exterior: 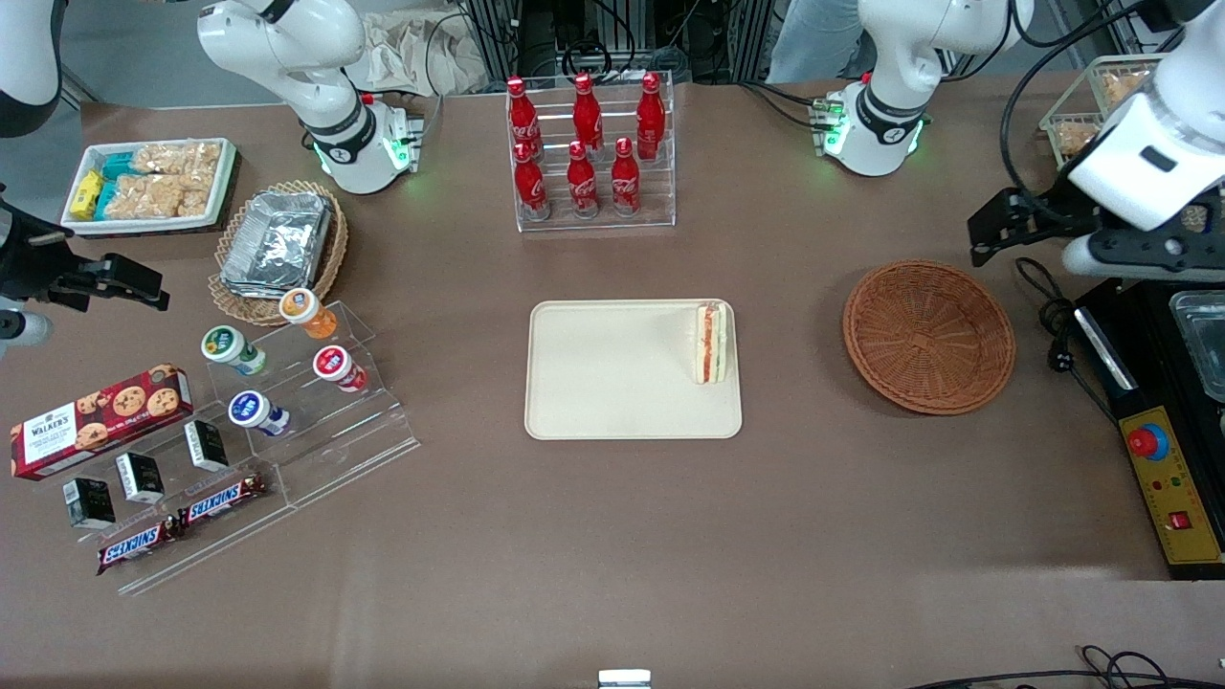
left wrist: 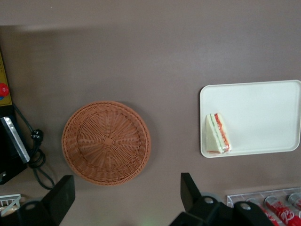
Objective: Place sandwich from basket to tray
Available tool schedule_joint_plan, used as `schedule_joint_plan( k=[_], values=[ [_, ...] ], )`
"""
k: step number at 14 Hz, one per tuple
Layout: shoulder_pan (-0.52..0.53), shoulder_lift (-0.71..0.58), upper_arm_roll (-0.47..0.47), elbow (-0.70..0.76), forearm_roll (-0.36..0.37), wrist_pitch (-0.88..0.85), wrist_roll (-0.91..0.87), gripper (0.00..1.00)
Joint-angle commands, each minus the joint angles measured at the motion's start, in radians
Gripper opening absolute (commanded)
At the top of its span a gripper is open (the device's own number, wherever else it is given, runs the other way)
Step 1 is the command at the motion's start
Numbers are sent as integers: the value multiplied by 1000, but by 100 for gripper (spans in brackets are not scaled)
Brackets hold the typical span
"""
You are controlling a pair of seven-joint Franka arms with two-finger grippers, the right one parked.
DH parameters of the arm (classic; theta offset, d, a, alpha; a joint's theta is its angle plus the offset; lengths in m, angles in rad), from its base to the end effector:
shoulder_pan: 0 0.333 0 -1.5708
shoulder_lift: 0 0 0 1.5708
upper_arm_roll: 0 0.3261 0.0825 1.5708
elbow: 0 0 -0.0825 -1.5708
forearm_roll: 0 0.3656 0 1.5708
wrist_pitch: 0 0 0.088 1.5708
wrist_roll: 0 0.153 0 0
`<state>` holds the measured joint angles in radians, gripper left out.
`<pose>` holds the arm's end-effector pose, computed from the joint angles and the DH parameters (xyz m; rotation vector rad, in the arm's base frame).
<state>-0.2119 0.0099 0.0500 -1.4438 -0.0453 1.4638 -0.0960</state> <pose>0.5206 -0.0926 0.6310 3.0942 -0.1098 0.0067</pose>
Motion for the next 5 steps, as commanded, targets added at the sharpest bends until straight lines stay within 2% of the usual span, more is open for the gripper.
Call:
schedule_joint_plan(
  k=[1,5],
  values=[
    [170,-80,-160,-92,-16,9,30,100],
    [181,-77,-159,-89,-15,7,24,100]
  ],
)
